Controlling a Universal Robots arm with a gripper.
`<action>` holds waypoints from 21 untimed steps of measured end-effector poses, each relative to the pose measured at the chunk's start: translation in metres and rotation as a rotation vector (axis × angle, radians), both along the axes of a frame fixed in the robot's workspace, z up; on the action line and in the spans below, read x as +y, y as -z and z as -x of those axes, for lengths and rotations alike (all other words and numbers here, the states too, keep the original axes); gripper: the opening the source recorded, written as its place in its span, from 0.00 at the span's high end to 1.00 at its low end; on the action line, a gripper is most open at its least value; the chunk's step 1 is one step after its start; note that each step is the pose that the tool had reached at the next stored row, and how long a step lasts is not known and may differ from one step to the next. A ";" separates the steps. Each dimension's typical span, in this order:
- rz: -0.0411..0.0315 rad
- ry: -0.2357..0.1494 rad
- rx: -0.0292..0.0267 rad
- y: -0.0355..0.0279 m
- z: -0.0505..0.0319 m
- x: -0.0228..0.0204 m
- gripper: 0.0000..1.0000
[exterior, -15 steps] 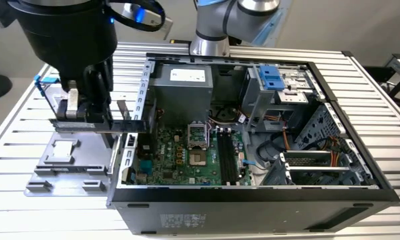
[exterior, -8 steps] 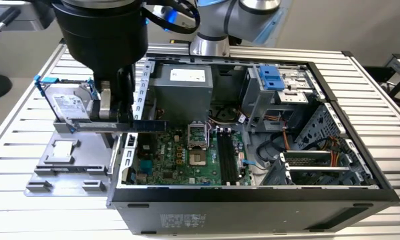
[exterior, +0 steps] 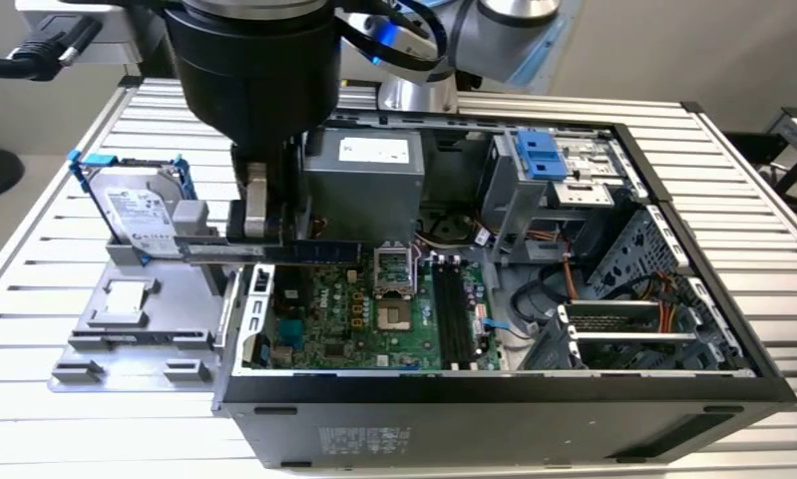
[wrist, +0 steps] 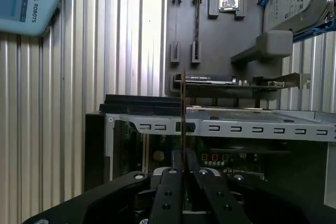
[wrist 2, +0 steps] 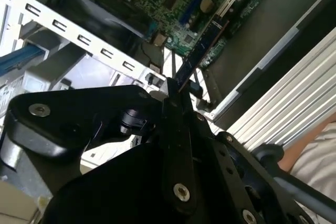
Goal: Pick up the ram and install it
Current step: 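Pick up the ram and move it above insertion slot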
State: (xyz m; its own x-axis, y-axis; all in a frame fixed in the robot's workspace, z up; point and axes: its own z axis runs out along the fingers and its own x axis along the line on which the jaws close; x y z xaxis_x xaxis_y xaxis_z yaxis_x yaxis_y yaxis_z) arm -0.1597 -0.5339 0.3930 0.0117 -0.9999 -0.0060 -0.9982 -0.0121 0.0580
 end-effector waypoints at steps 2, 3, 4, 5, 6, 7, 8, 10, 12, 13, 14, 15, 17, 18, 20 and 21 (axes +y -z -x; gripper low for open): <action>0.0001 0.000 0.0000 0.0000 -0.0032 0.0000 1.00; 0.0000 0.000 0.0001 0.0000 -0.0048 0.0000 1.00; 0.0000 0.000 0.0003 0.0000 -0.0073 0.0000 1.00; 0.0001 0.000 0.0004 0.0000 -0.0098 0.0000 1.00; 0.0001 0.000 0.0005 0.0000 -0.0122 0.0000 1.00; 0.0001 0.000 0.0004 0.0000 -0.0155 0.0000 1.00; 0.0001 0.000 0.0005 0.0000 -0.0186 0.0000 1.00; 0.0001 0.000 0.0004 0.0000 -0.0242 0.0000 1.00; 0.0000 0.000 0.0004 0.0000 -0.0290 0.0000 1.00; 0.0000 0.000 0.0004 0.0000 -0.0315 0.0000 1.00; 0.0001 0.000 0.0004 0.0000 -0.0343 0.0000 1.00; 0.0000 0.000 0.0004 0.0000 -0.0371 0.0000 1.00; 0.0001 0.000 0.0004 0.0000 -0.0424 0.0000 1.00; 0.0001 0.000 0.0004 0.0000 -0.0451 0.0000 1.00; -0.0001 0.000 0.0004 0.0001 -0.0500 0.0000 1.00; 0.0000 0.000 0.0004 0.0000 -0.0524 0.0000 1.00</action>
State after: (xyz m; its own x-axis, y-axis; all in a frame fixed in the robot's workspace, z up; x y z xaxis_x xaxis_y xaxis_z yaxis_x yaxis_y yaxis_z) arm -0.1072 -0.5339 0.3930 0.0118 -0.9999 -0.0060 -0.9982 -0.0121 0.0584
